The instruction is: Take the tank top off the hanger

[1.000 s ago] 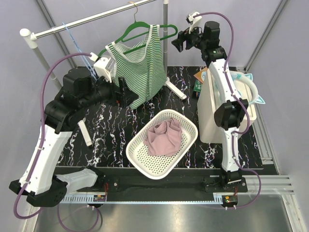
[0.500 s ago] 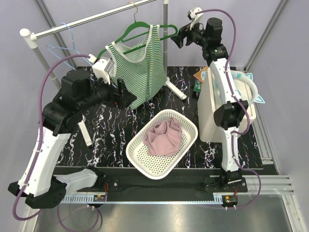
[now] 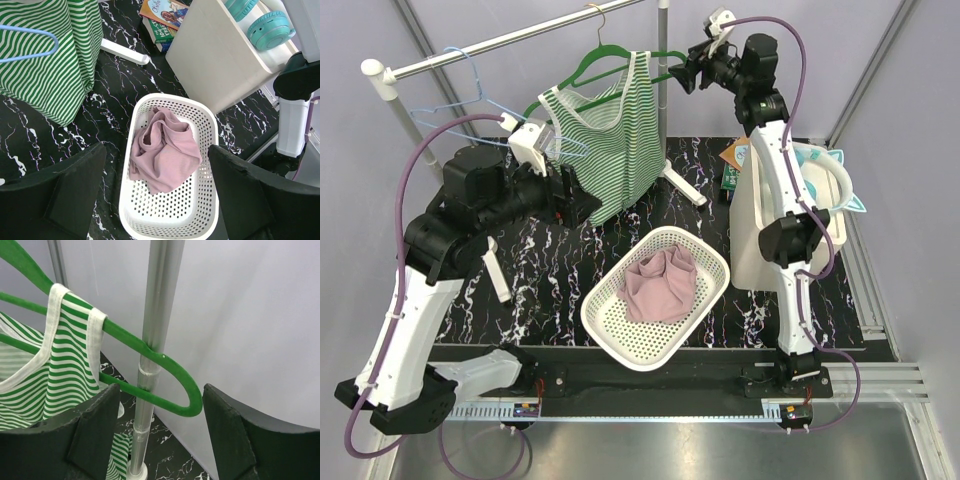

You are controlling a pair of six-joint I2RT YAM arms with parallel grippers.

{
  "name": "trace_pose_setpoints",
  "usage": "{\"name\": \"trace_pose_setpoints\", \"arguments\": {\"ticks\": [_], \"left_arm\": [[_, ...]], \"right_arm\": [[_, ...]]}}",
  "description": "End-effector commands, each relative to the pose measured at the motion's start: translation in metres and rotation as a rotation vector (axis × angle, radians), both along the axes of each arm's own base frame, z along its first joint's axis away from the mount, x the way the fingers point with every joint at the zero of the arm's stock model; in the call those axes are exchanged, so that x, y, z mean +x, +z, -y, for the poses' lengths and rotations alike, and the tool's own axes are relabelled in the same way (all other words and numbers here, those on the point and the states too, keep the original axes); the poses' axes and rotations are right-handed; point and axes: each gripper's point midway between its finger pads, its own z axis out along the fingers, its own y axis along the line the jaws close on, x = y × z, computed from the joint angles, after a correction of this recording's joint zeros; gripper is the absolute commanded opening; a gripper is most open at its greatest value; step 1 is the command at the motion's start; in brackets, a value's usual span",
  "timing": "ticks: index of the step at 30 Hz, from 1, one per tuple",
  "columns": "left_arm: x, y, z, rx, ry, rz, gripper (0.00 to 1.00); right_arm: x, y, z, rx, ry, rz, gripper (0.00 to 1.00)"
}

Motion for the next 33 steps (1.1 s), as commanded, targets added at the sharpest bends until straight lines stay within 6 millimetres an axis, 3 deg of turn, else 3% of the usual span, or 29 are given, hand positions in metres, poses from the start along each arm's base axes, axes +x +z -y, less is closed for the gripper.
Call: {"name": "trace_pose_setpoints", "arguments": {"ticks": [1,13,15,16,19,23,29,30,31,33], "left_arm": [[-0.002,0.018,-0.002,-0.018,0.004,0.068,0.88],[-0.005,0.019,-0.005,-0.018,0.01,0.072,0.88],[-0.005,0.019,-0.005,-0.018,0.012,0.074,0.88],[-0.005,0.019,-0.005,-0.018,0.01,0.074,0.88],[-0.004,0.019,-0.006,-0.019,0.02,0.074,0.88],[0.008,0.02,-0.008,-0.008,0.071,0.071,0.87],[0.024,0.034,0.006,-0.072,0.083,0.028,0.87],[0.025,0.041,0.008,-0.091,0.083,0.029,0.87],[0.029,0.041,0.013,-0.112,0.088,0.004,0.86],[0.03,0.046,0.018,-0.139,0.081,-0.01,0.86]], "right_arm": [[0.007,-0.017,-0.033,0.013,0.036,0.021,0.72],[-0.019,-0.021,-0.045,0.003,0.086,-0.068,0.62],[-0.03,-0.013,-0.05,-0.003,0.098,-0.063,0.62],[-0.032,-0.018,-0.052,-0.01,0.096,-0.078,0.62],[-0.045,-0.001,-0.054,0.018,0.075,-0.088,0.63],[-0.08,0.037,-0.063,0.152,0.102,-0.18,0.62],[-0.153,0.064,-0.083,0.254,0.234,-0.356,0.6],[-0.164,0.055,-0.088,0.249,0.272,-0.405,0.6],[-0.187,0.073,-0.086,0.273,0.299,-0.411,0.61],[-0.199,0.067,-0.084,0.273,0.289,-0.446,0.64]]}}
